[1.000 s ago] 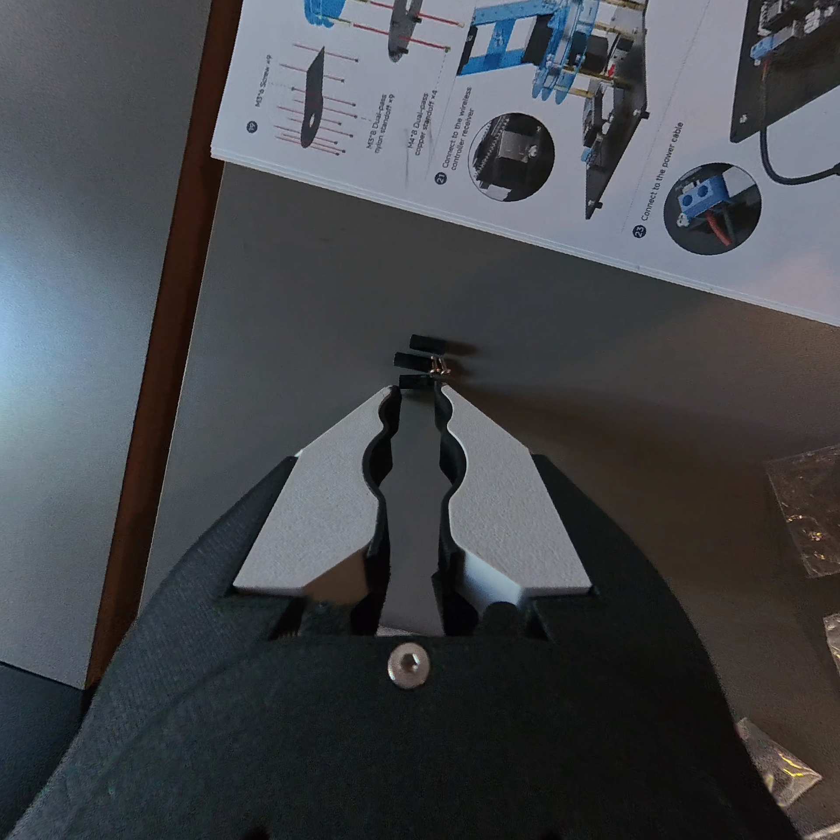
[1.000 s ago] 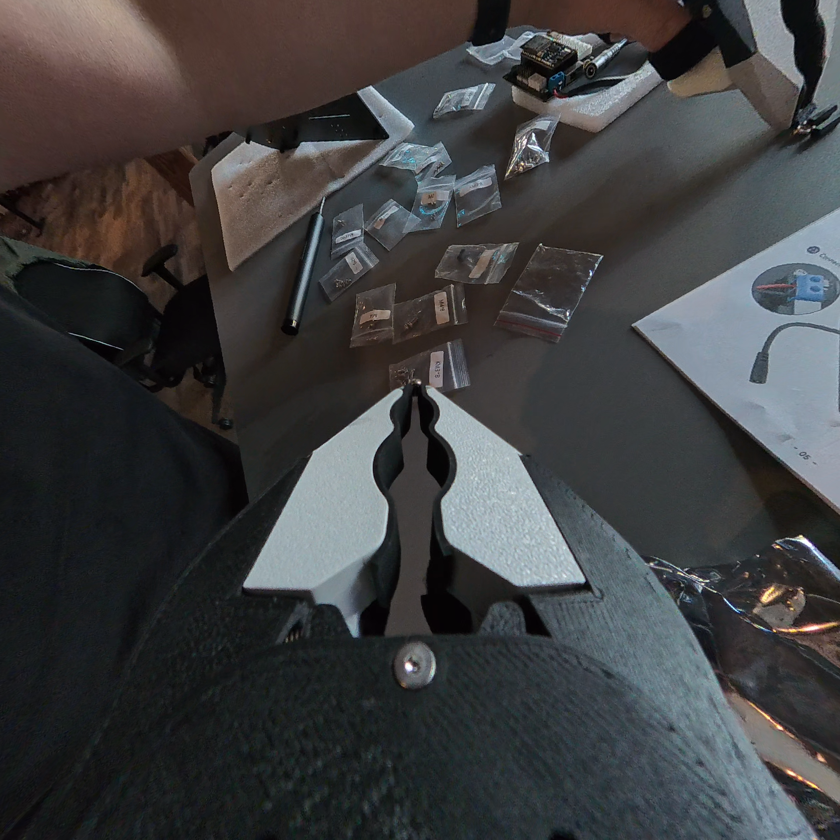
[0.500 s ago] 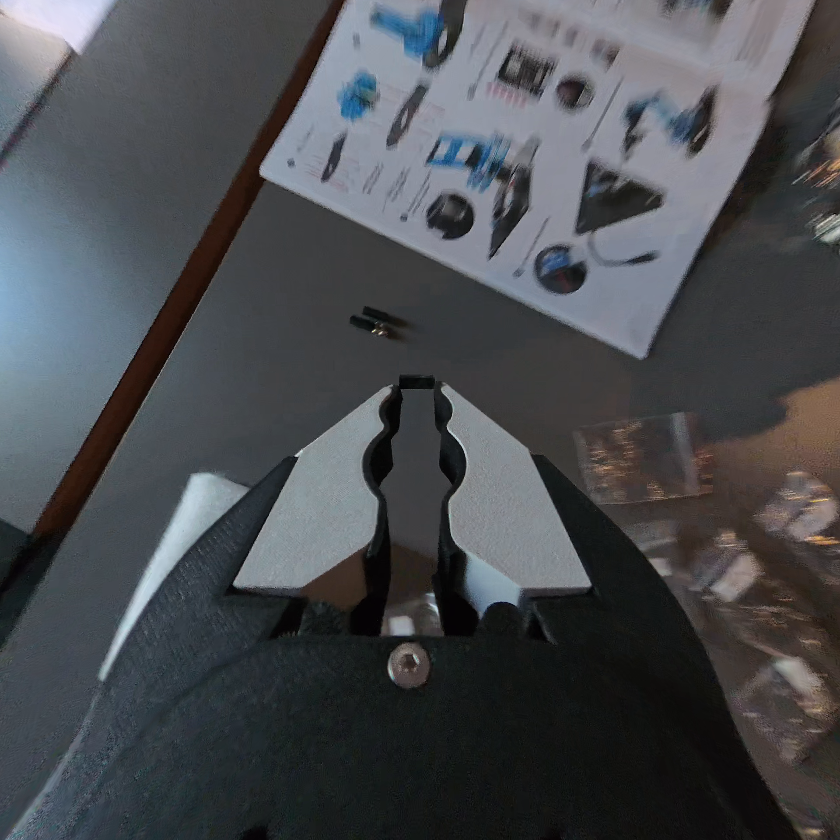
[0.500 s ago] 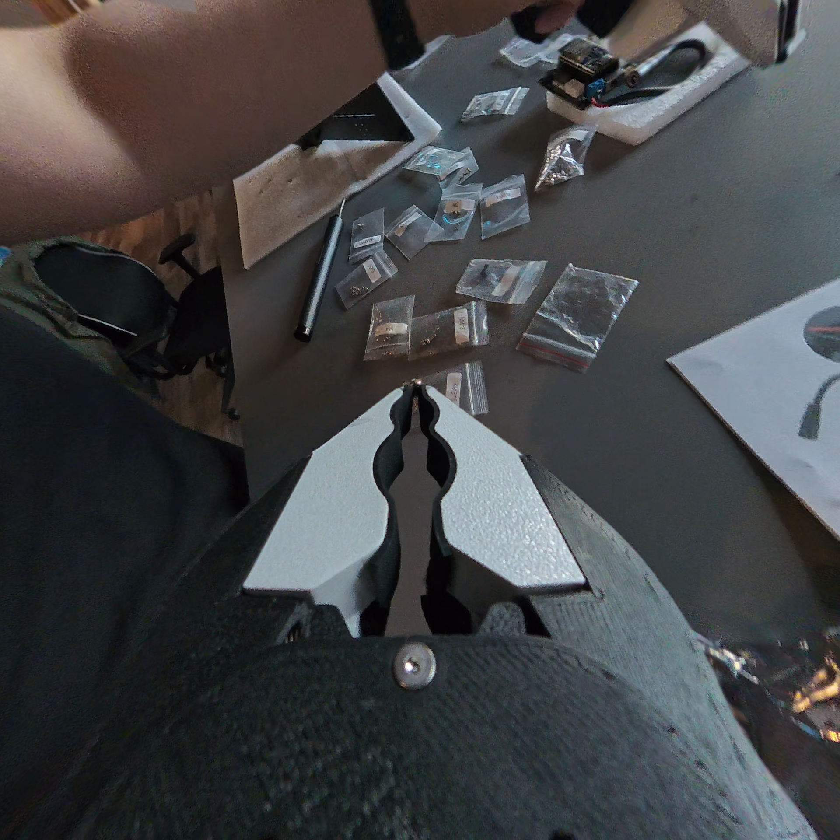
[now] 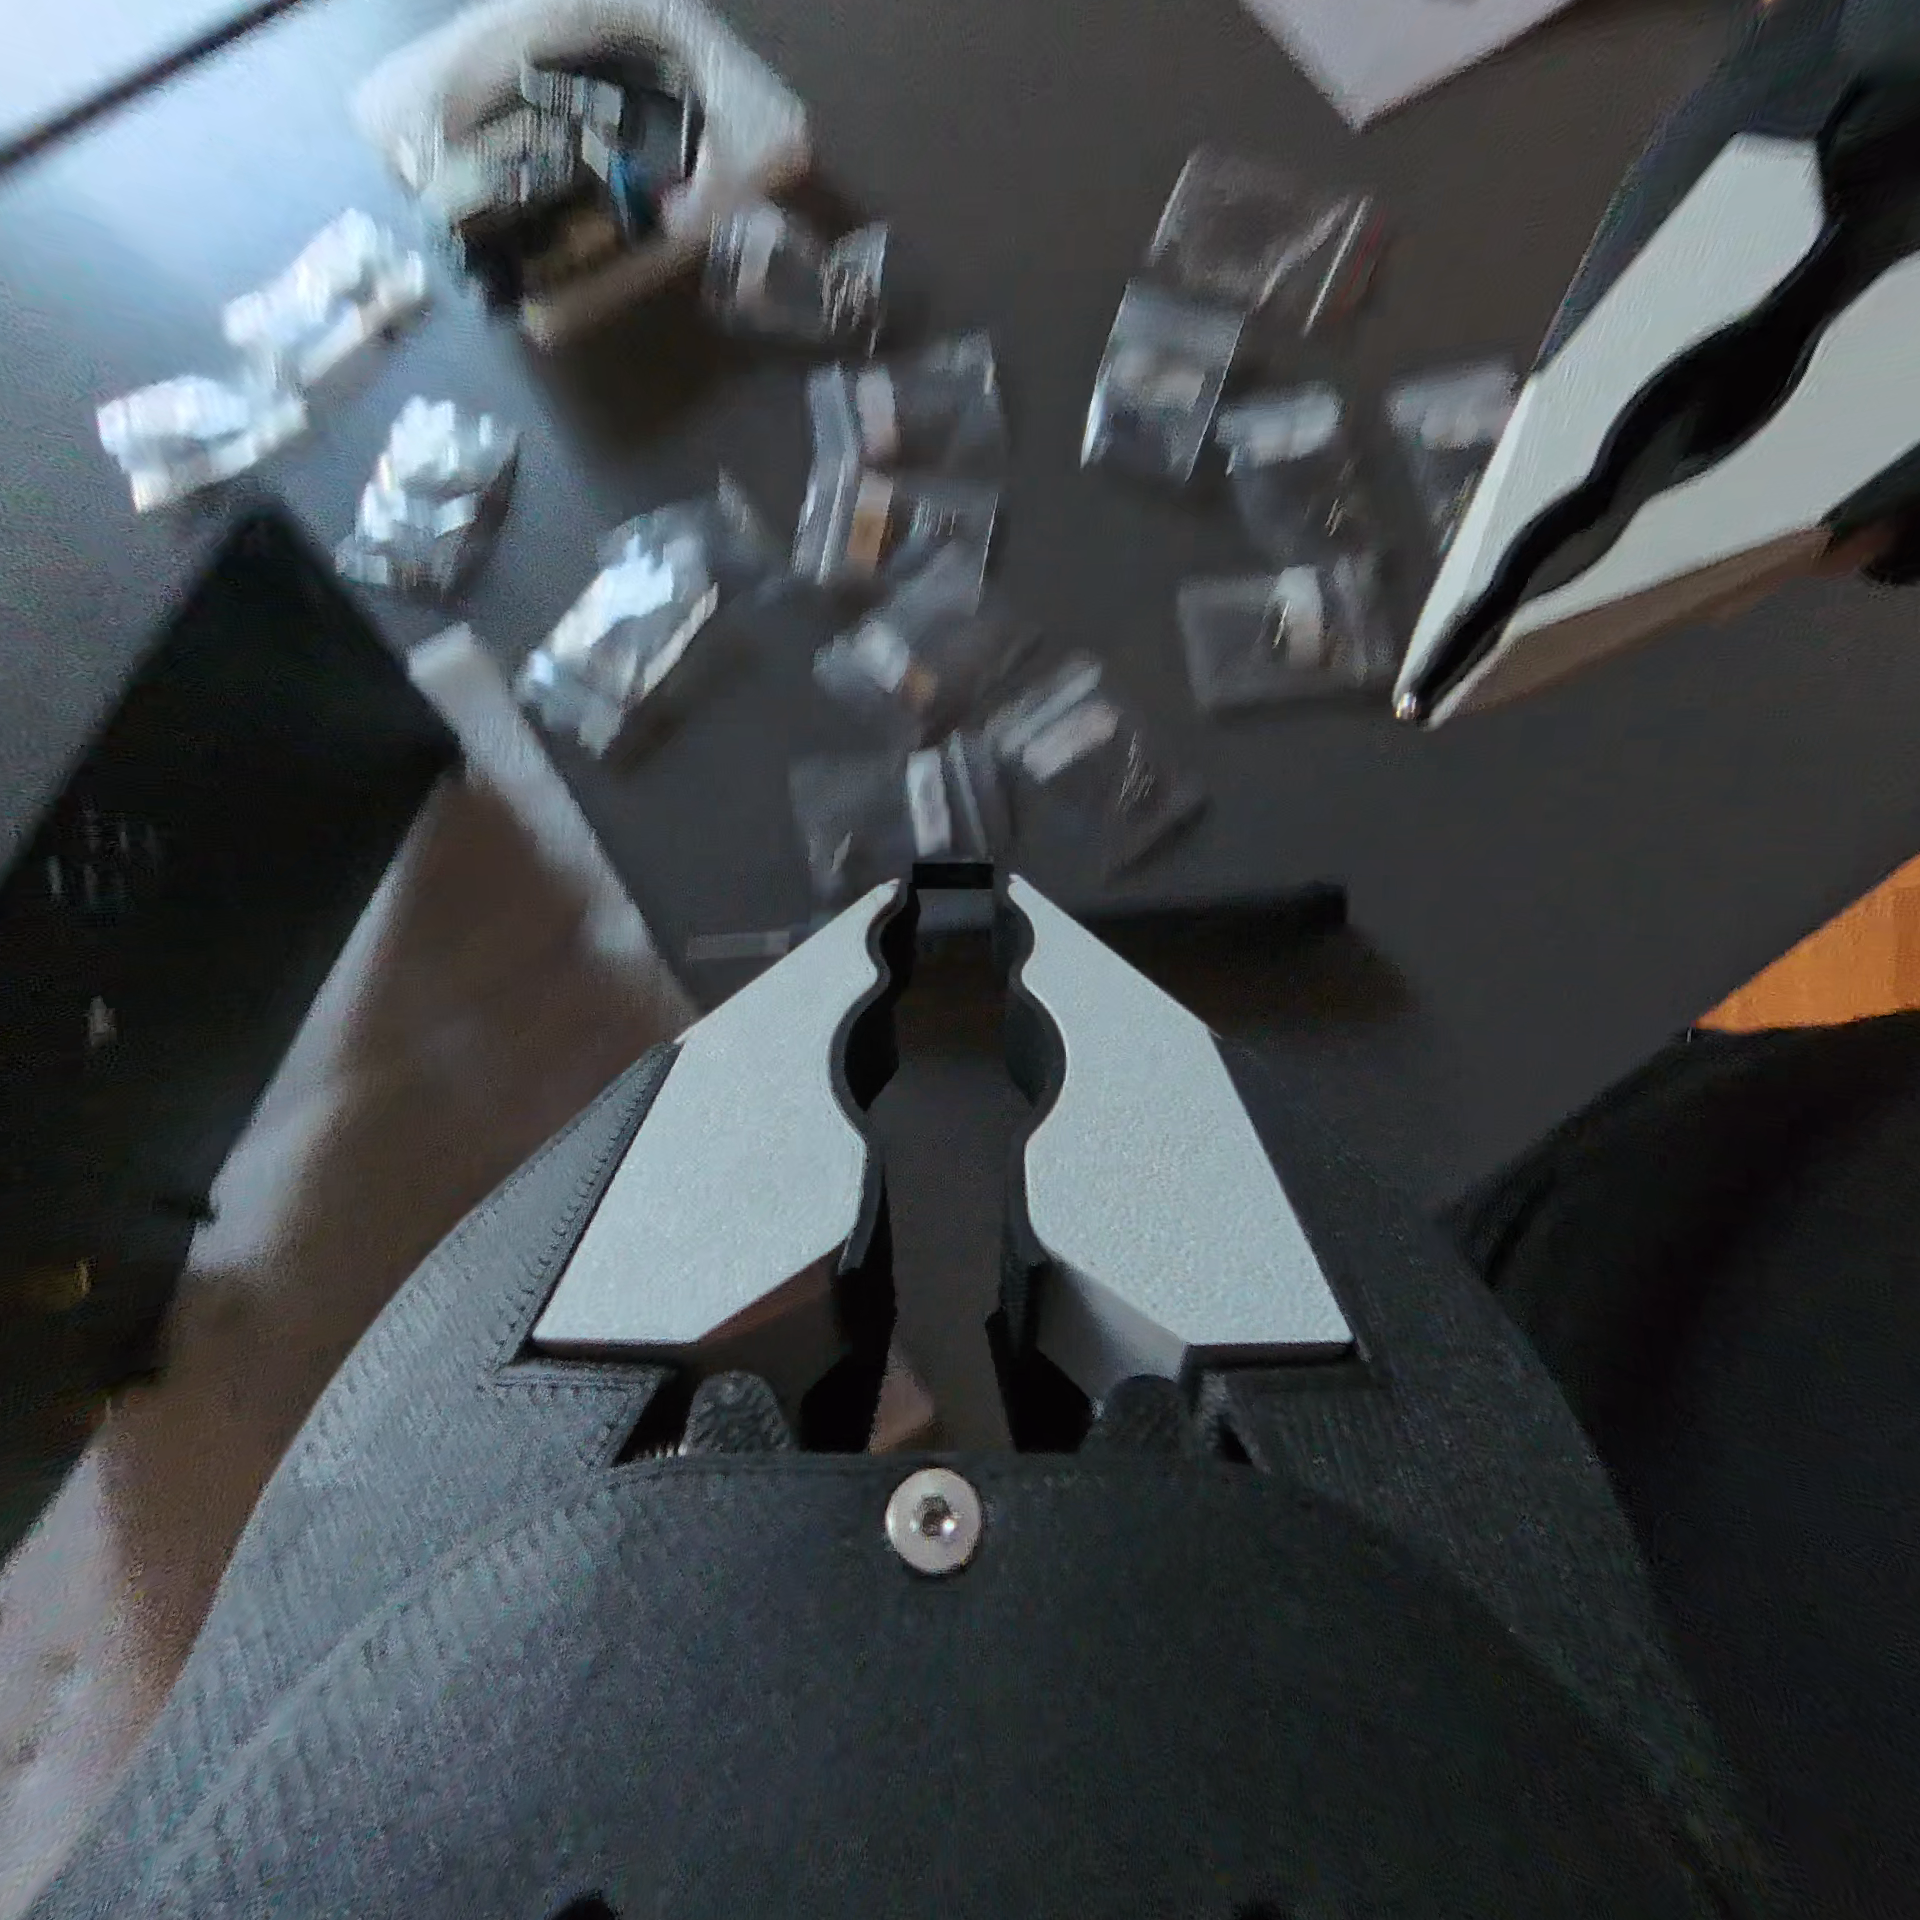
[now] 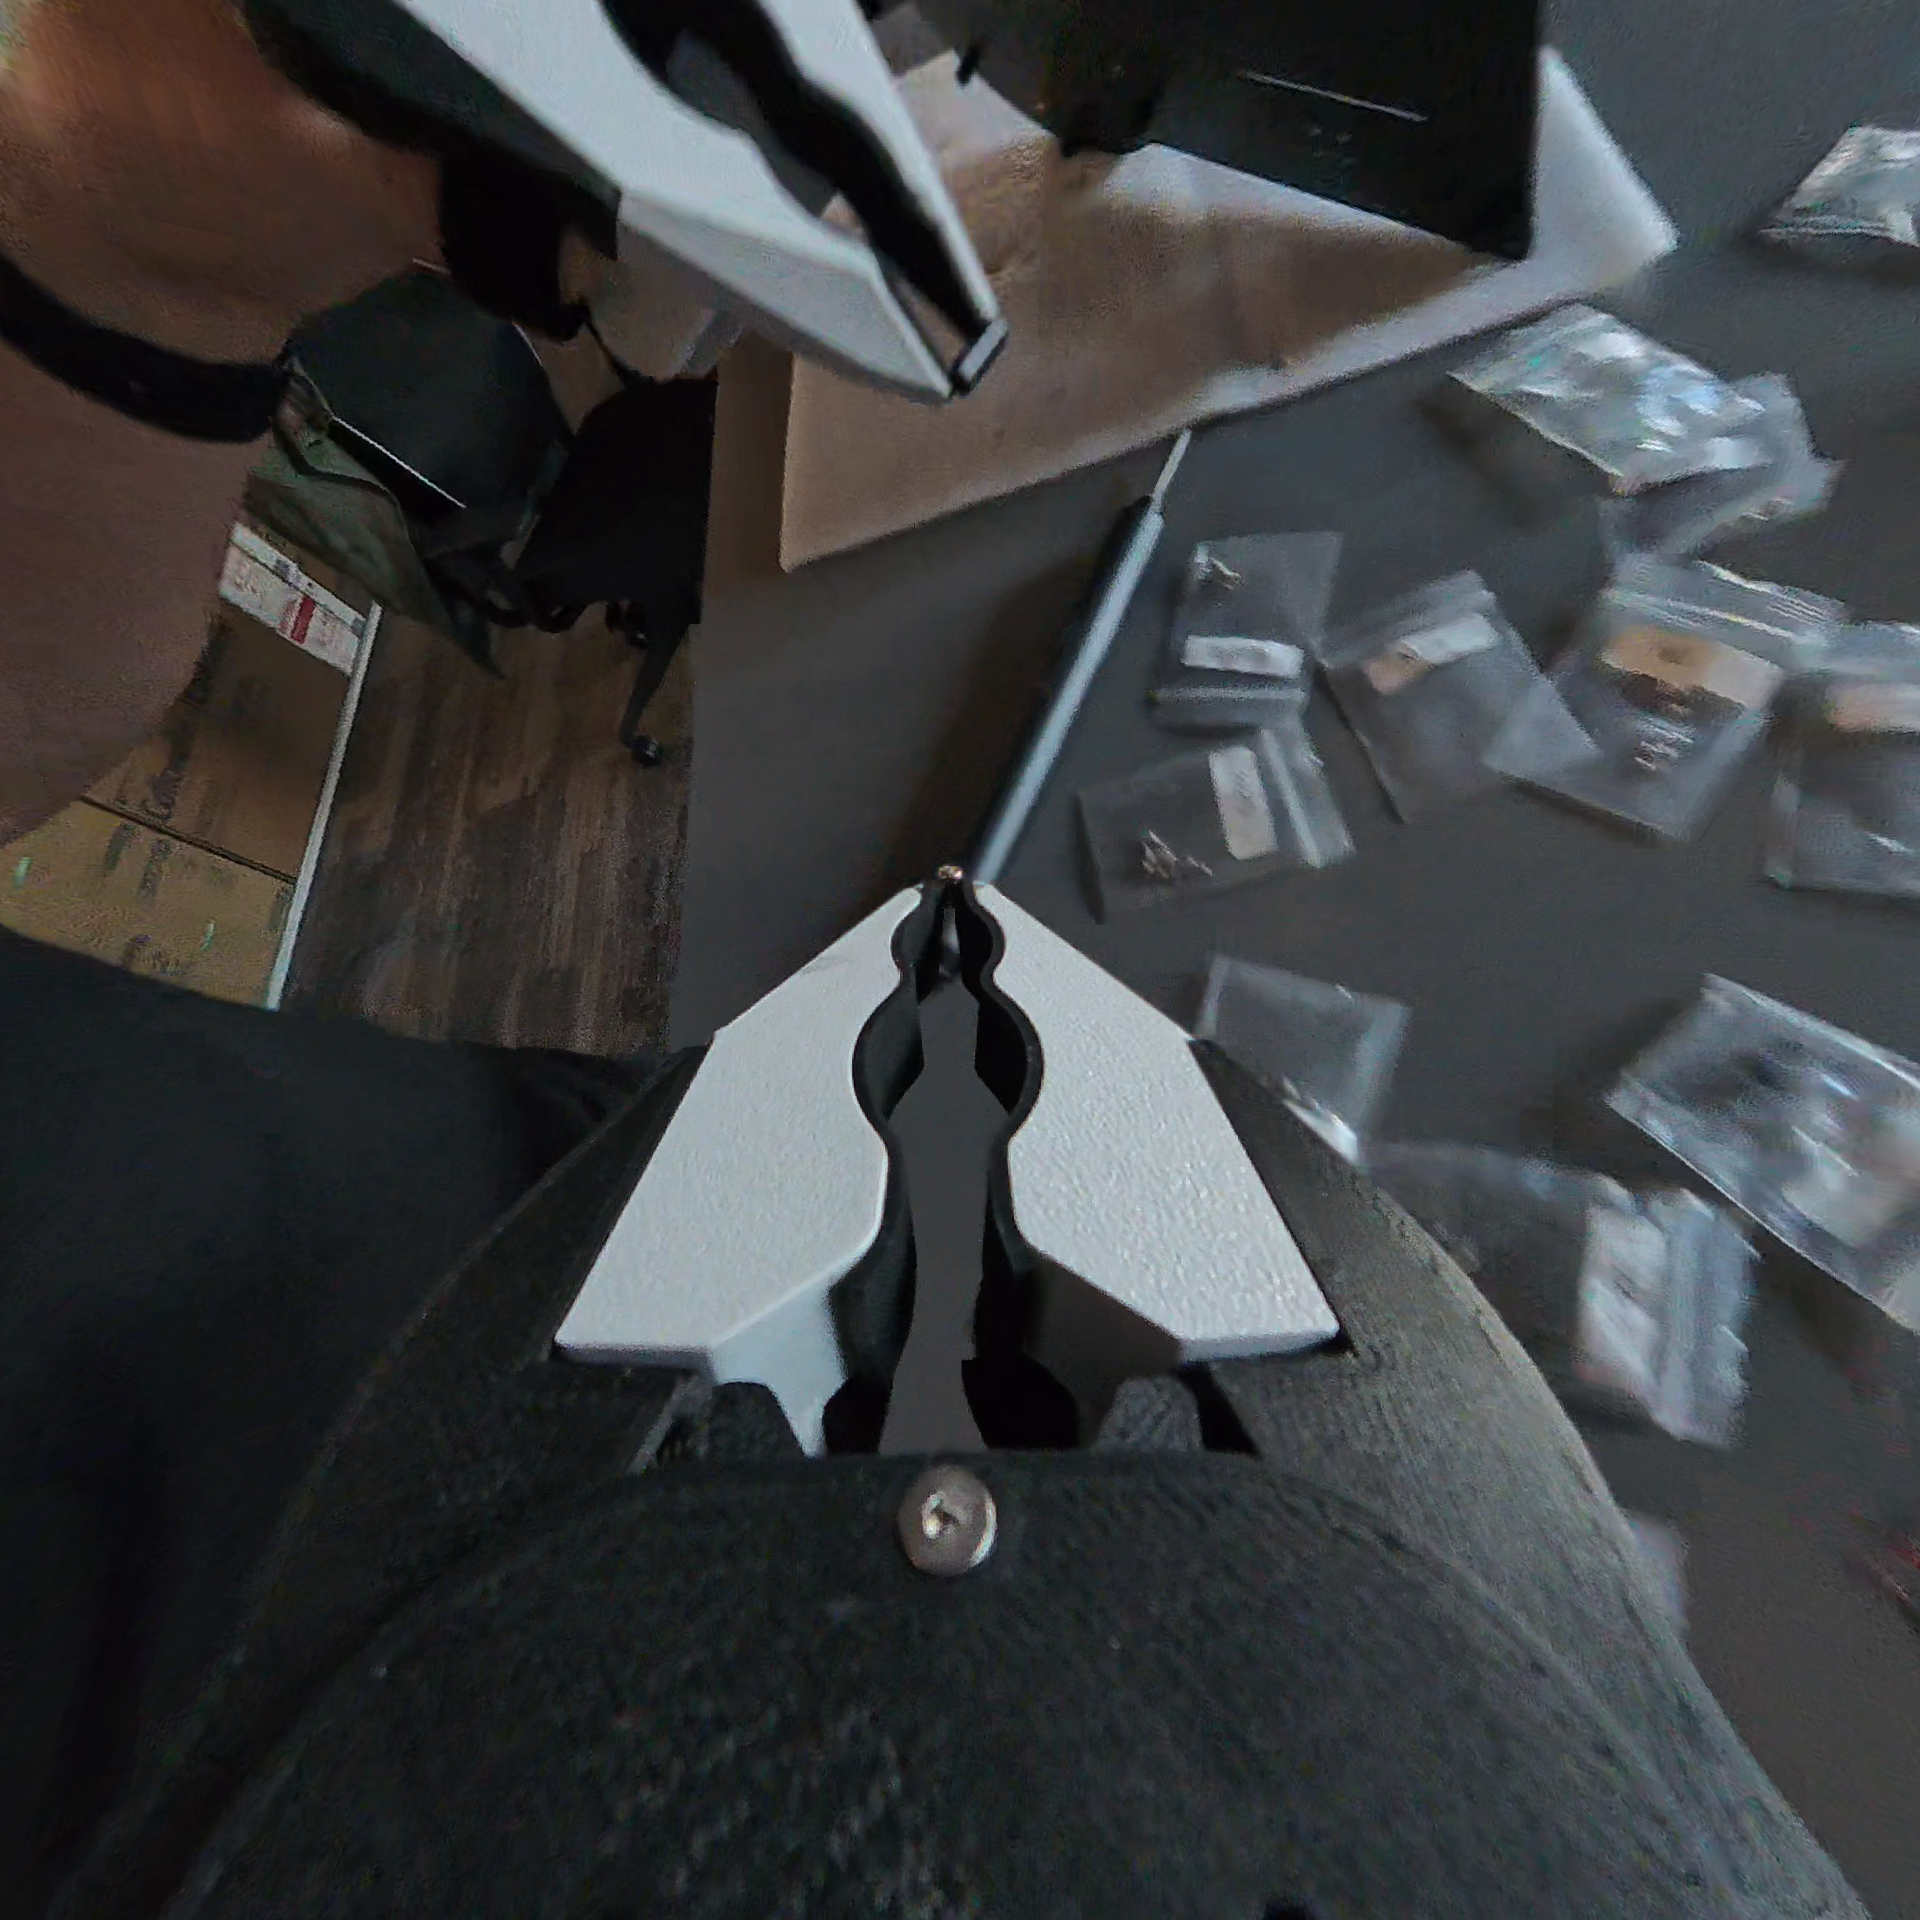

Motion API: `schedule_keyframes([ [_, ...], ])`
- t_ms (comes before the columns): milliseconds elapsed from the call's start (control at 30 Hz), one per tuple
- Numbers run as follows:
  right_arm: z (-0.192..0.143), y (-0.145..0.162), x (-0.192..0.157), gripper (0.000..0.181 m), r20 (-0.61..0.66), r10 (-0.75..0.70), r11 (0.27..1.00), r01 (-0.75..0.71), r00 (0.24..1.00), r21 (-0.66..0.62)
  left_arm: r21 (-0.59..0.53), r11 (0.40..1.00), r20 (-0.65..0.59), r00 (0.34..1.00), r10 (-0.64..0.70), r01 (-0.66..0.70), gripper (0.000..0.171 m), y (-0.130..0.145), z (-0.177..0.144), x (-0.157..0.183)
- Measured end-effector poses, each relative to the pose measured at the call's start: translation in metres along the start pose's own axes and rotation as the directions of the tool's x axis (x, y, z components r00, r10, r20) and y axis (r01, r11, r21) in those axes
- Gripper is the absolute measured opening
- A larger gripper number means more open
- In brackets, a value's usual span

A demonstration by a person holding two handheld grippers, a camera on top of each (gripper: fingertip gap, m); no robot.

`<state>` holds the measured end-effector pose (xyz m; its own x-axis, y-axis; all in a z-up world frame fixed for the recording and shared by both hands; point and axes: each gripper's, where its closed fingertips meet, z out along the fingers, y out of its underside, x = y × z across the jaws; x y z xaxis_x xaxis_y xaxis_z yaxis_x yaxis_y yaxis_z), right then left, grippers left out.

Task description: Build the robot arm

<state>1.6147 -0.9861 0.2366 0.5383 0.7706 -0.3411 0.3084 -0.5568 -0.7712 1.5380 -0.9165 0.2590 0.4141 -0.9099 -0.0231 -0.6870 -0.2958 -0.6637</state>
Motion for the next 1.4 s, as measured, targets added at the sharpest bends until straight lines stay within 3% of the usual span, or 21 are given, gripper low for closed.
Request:
schedule_keyframes([
  [133, 0.052, -0.01, -0.02, 0.002, -0.043, -0.018, 0.998, 0.015, 0.999, -0.065, -0.032, 0.999, -0.045, 0.998, -0.033, 0.031, 0.013, 0.05, -0.008, -0.008],
  [233, 0.086, -0.013, -0.026, 0.002, -0.108, -0.051, 0.992, 0.037, 0.993, -0.122, -0.053, 0.998, -0.086, 0.996, 0.039, -0.043, 0.013, 0.07, 0.0, -0.011],
  [400, 0.12, -0.006, -0.021, 0.002, -0.234, -0.037, 0.979, -0.011, 0.972, -0.202, -0.059, 0.986, -0.287, 0.949, 0.133, -0.156, 0.013, 0.093, 0.014, -0.001],
  [567, 0.131, 0.002, -0.02, 0.002, -0.31, -0.011, 0.973, -0.061, 0.951, -0.221, -0.049, 0.946, -0.361, 0.888, 0.284, -0.322, 0.012, 0.108, 0.021, 0.001],
  [767, 0.126, 0.005, -0.015, 0.002, -0.378, -0.06, 0.964, -0.044, 0.924, -0.261, -0.024, 0.939, -0.402, 0.863, 0.306, -0.344, 0.018, 0.107, 0.021, 0.001],
  [900, 0.12, 0.001, -0.013, 0.002, -0.394, -0.19, 0.961, 0.088, 0.899, -0.263, 0.025, 0.963, -0.406, 0.877, 0.255, -0.268, 0.026, 0.101, 0.007, 0.001],
  [1000, 0.111, -0.019, -0.017, 0.001, -0.427, -0.347, 0.937, 0.29, 0.835, -0.194, 0.067, 0.985, -0.49, 0.855, 0.17, -0.157, 0.016, 0.092, -0.009, 0.011],
  [1100, 0.107, -0.029, -0.025, 0.001, -0.404, -0.475, 0.879, 0.446, 0.782, -0.171, 0.028, 0.999, -0.578, 0.814, 0.053, -0.045, 0.015, 0.085, -0.011, 0.017],
  [1200, 0.117, -0.016, -0.03, 0.001, -0.271, -0.591, 0.806, 0.539, 0.76, -0.246, -0.007, 1.0, -0.584, 0.812, -0.001, -0.003, 0.013, 0.083, -0.012, 0.014],
  [1300, 0.123, -0.009, -0.031, 0.002, -0.121, -0.778, 0.615, 0.708, 0.617, -0.345, 0.038, 0.999, -0.564, 0.826, 0.014, 0.009, 0.009, 0.082, -0.02, 0.011],
  [1400, 0.128, -0.005, -0.035, 0.002, 0.092, -0.862, 0.432, 0.818, 0.499, -0.38, 0.034, 0.999, -0.54, 0.842, 0.001, 0.02, 0.009, 0.092, -0.026, 0.004],
])
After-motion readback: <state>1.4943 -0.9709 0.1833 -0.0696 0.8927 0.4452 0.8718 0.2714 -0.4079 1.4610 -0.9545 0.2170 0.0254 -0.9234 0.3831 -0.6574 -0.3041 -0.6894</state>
